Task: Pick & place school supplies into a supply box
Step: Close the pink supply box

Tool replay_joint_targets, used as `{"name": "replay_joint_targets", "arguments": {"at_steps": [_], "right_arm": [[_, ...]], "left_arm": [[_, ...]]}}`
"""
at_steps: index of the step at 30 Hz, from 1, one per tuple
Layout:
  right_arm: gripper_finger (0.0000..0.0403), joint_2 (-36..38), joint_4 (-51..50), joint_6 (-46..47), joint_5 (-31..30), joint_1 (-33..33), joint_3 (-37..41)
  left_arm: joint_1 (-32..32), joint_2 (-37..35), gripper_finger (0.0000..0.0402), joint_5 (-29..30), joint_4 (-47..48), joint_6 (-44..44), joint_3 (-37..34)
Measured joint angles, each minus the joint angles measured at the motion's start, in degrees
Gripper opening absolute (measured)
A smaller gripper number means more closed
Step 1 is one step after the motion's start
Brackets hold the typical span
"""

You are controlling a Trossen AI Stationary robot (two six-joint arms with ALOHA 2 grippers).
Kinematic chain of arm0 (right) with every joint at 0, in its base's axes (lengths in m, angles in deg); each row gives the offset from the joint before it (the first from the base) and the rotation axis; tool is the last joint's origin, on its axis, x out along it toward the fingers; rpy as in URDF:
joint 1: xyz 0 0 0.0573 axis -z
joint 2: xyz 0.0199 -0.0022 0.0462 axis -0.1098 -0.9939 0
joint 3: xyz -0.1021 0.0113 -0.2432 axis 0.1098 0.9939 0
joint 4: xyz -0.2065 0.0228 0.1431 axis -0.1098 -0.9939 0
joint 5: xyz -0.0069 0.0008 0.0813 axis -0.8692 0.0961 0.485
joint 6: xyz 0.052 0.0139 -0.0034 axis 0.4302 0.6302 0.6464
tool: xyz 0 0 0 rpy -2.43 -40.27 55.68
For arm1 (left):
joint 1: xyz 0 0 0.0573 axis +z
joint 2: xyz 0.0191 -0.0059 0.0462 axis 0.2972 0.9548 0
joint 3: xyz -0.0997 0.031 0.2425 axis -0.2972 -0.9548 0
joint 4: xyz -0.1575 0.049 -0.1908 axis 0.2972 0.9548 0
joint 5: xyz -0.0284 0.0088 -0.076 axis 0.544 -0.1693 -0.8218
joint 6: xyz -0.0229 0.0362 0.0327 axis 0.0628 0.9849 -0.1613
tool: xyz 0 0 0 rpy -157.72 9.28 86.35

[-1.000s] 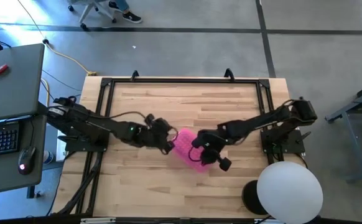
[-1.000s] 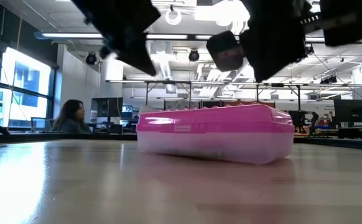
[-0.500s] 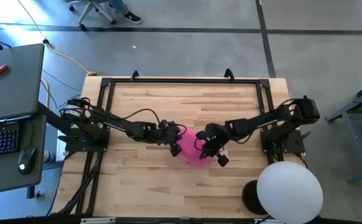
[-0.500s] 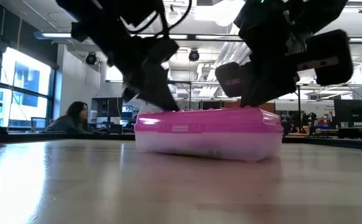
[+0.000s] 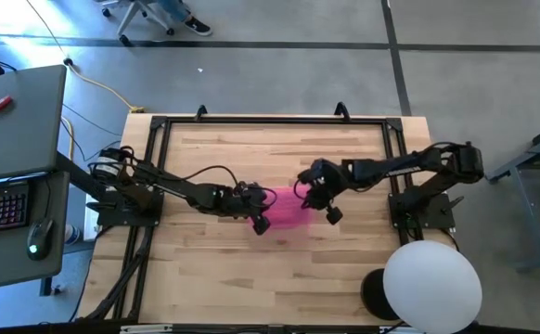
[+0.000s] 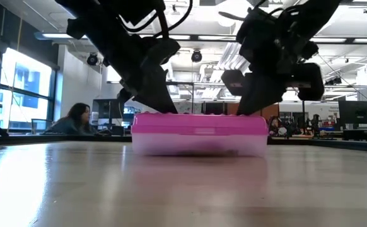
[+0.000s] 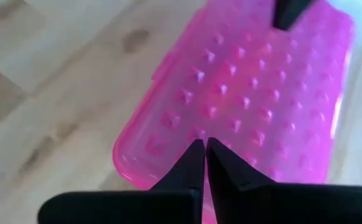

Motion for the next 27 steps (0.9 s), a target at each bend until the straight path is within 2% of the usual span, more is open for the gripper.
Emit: {"name": "replay_joint_targets", "arguments": {"at_steps": [6,17,27], "right_arm": [[0.0,0.2,0.4,1.5,1.9,1.5,0.0],[0.0,0.2,0.9,4.5,1.2,-3.4,0.0],[0.0,1.1,1.1,4.6,0.6,-3.6,0.0]], "left_arm": [[0.3,0.1,0.0009,2.5,0.3,0.6,0.0],[2.8,-0.1,0.001,2.2,0.3,9.4,-0.1],[2.7,-1.0,0.0012,2.5,0.5,9.8,-0.1]]}}
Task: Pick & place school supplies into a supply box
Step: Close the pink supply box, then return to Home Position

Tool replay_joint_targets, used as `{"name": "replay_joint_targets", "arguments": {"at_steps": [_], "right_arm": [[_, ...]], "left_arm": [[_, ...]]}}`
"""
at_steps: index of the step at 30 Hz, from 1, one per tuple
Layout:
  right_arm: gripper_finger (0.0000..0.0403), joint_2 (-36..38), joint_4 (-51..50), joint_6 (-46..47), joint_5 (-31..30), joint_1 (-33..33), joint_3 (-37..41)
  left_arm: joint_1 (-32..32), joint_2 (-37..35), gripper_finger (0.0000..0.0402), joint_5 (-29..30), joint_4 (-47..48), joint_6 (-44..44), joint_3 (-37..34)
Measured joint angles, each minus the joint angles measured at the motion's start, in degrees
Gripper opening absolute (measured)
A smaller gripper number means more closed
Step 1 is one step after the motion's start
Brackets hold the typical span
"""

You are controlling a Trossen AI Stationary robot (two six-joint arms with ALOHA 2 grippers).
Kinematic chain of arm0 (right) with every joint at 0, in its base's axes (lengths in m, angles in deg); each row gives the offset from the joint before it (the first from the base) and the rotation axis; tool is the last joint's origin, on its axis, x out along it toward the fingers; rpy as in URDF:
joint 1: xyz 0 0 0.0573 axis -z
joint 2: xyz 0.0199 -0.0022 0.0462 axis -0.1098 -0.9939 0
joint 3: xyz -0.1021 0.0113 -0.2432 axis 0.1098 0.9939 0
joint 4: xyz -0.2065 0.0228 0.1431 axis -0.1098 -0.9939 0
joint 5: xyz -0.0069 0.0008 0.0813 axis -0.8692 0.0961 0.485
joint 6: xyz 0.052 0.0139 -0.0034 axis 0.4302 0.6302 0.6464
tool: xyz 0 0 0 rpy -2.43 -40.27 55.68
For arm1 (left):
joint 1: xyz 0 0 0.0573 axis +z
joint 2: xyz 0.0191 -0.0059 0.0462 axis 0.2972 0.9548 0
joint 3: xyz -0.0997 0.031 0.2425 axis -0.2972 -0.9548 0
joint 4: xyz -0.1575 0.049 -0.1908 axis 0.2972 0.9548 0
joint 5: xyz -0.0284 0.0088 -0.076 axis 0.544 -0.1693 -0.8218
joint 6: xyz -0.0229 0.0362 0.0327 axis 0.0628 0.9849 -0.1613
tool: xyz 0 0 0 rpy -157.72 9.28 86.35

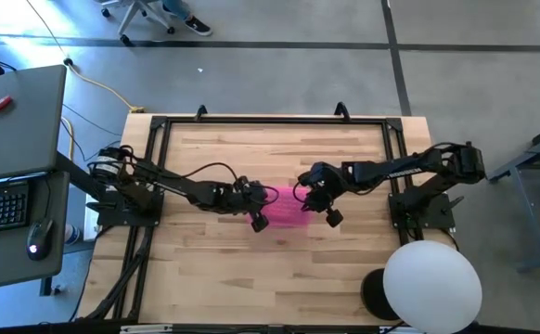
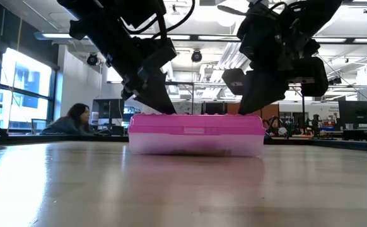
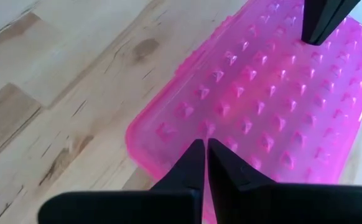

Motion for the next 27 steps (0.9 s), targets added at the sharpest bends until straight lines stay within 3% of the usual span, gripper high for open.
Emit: {"name": "replay_joint_targets", "arguments": {"at_steps": [5,9,14,17,20,27], "right_arm": [[0.0,7.9,-2.8,-0.1,-0.1,-0.5,-0.1],[0.0,18.7,-7.2,1.5,-3.3,-1.1,-0.1],[0.0,34.0,-11.3,10.3,-6.8,-0.9,1.4],[0.0,43.1,-9.7,10.8,-4.2,-1.0,5.3],[0.0,52.0,-6.4,13.5,-4.9,-1.0,10.6],[0.0,68.0,7.7,16.0,-2.4,-0.4,25.8]], "left_arm": [[-1.6,-8.2,0.0009,3.1,0.3,5.6,0.9],[-3.1,-18.6,0.001,10.4,9.7,9.0,3.9],[-6.7,-33.5,0.0032,23.5,27.3,10.3,6.0],[-8.9,-42.0,0.0032,19.2,38.6,12.3,5.1],[-11.0,-50.5,0.0019,16.1,40.4,10.5,0.6],[-13.5,-68.4,0.0025,11.5,22.1,15.9,-19.2]]}}
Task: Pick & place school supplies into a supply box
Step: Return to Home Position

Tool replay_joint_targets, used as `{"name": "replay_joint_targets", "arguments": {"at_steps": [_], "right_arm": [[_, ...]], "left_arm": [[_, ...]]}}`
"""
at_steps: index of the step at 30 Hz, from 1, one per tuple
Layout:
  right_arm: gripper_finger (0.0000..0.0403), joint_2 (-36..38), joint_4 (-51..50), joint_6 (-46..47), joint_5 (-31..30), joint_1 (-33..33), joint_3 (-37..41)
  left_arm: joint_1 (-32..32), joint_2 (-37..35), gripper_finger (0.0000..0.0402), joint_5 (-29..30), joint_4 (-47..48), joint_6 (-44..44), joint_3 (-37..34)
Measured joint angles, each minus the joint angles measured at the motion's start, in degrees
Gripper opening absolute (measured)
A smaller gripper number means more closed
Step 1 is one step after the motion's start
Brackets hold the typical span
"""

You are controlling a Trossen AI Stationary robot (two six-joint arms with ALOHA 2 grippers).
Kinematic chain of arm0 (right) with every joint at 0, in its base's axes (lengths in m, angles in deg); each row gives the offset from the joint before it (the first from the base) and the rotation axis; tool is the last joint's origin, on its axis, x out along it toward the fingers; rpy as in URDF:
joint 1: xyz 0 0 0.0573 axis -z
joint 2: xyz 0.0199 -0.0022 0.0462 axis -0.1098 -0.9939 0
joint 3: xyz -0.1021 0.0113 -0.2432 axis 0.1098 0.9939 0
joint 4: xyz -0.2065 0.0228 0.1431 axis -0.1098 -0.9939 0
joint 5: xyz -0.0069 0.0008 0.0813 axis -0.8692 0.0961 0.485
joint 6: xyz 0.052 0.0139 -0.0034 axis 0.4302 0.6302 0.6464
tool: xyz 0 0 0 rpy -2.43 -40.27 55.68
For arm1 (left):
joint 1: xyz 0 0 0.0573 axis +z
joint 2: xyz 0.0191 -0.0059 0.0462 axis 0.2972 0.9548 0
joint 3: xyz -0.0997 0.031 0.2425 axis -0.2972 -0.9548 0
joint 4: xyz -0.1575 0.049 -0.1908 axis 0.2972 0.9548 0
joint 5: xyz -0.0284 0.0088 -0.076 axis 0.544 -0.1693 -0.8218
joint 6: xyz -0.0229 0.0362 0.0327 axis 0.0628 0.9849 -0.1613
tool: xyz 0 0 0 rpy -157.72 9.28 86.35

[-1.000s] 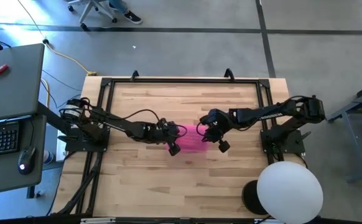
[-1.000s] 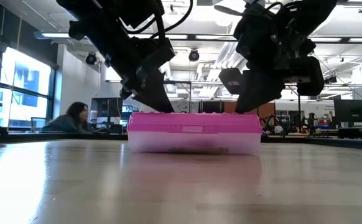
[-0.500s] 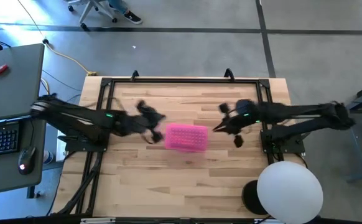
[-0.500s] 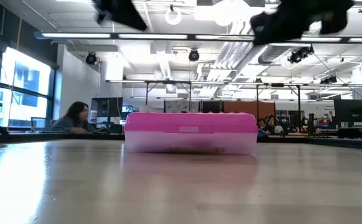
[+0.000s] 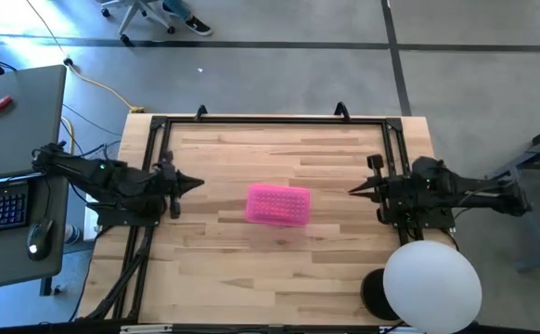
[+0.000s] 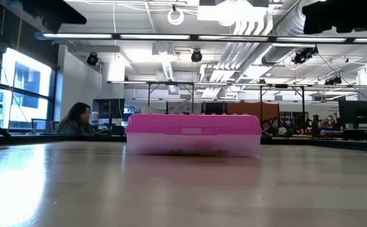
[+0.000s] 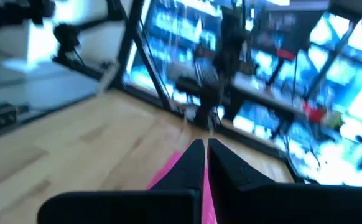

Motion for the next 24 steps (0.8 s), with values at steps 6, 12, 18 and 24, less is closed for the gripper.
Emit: {"name": "replay_joint_targets", "arguments": {"at_steps": [6,12,18,24], "right_arm": [[0.0,7.7,4.8,3.5,0.2,0.0,7.6],[0.0,12.7,2.4,4.3,1.4,0.4,8.8],[0.0,16.4,-0.2,5.1,3.4,2.1,8.7],[0.0,15.1,2.5,6.6,3.3,3.0,10.9]], "left_arm": [[0.0,-10.6,0.0038,-11.8,-27.4,11.3,-17.8],[0.0,-19.5,0.0014,-10.3,-27.3,19.9,-20.5],[0.0,-26.9,0.0028,-11.1,-24.2,28.3,-17.3],[0.0,-26.0,0.0049,-15.5,-23.1,22.7,-19.1]]}}
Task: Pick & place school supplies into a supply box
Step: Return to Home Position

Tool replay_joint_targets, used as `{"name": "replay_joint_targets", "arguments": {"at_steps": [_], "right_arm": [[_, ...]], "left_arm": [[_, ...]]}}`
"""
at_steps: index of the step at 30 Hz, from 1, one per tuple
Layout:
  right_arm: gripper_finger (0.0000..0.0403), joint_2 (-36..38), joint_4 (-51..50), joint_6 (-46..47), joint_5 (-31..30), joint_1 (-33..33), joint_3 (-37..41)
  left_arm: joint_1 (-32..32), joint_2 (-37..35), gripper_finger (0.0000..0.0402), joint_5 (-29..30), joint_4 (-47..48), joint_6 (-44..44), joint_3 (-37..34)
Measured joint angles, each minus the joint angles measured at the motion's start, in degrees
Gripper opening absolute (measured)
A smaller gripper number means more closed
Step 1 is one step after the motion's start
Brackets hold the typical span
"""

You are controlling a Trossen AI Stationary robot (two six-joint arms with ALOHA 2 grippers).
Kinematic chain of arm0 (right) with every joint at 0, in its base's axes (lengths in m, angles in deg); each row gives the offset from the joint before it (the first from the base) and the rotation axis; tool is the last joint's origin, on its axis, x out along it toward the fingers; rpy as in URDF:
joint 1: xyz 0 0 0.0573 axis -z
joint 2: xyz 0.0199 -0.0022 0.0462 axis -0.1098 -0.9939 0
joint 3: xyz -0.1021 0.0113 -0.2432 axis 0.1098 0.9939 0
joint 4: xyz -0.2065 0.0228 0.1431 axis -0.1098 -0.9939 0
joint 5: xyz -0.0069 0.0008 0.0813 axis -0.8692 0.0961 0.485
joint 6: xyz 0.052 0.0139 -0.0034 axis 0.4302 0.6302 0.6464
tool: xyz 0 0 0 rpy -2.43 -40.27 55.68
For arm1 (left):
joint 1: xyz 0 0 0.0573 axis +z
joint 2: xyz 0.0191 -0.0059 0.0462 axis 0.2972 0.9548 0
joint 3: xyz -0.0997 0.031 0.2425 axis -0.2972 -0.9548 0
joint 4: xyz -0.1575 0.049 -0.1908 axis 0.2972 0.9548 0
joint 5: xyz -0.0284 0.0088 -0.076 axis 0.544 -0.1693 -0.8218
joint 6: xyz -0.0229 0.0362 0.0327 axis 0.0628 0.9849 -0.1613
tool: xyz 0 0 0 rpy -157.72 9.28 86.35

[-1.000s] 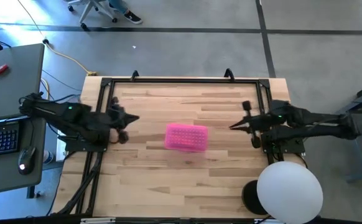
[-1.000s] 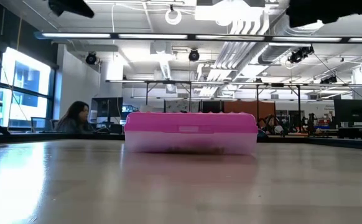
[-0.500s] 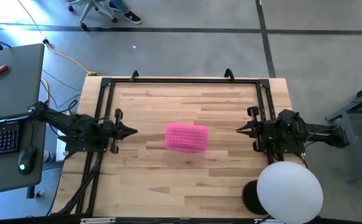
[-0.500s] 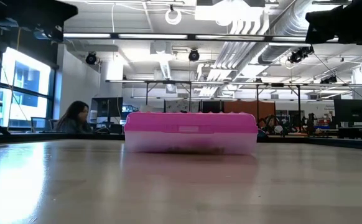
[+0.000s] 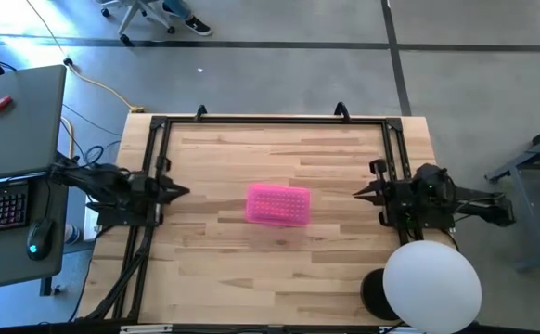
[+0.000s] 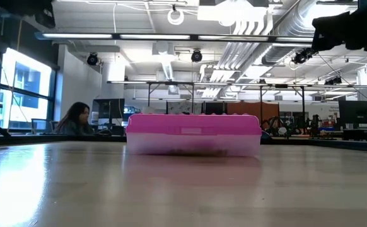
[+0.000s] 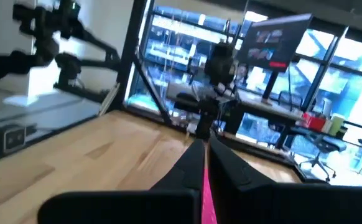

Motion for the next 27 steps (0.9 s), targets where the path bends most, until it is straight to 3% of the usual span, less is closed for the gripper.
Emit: {"name": "replay_joint_targets", "arguments": {"at_steps": [3,5,12,22,27], "right_arm": [[0.0,-0.1,5.5,1.2,-0.1,0.0,3.3],[0.0,-0.1,9.8,2.2,-0.2,0.0,5.4],[0.0,-0.4,10.1,2.1,-2.3,0.0,5.6],[0.0,-0.5,9.7,11.2,-23.7,0.0,5.6],[0.0,-0.5,9.3,15.1,-25.8,0.0,5.6]], "left_arm": [[0.0,0.1,0.0043,-2.3,-0.3,-1.0,-3.2],[0.0,0.1,0.0035,1.4,-2.0,-1.2,-5.3],[0.0,-0.5,0.0022,3.3,-2.6,-2.2,-9.7],[0.0,0.5,0.0069,4.3,0.7,-10.2,-11.4],[0.0,0.5,0.008,4.3,0.7,-11.9,-11.4]]}}
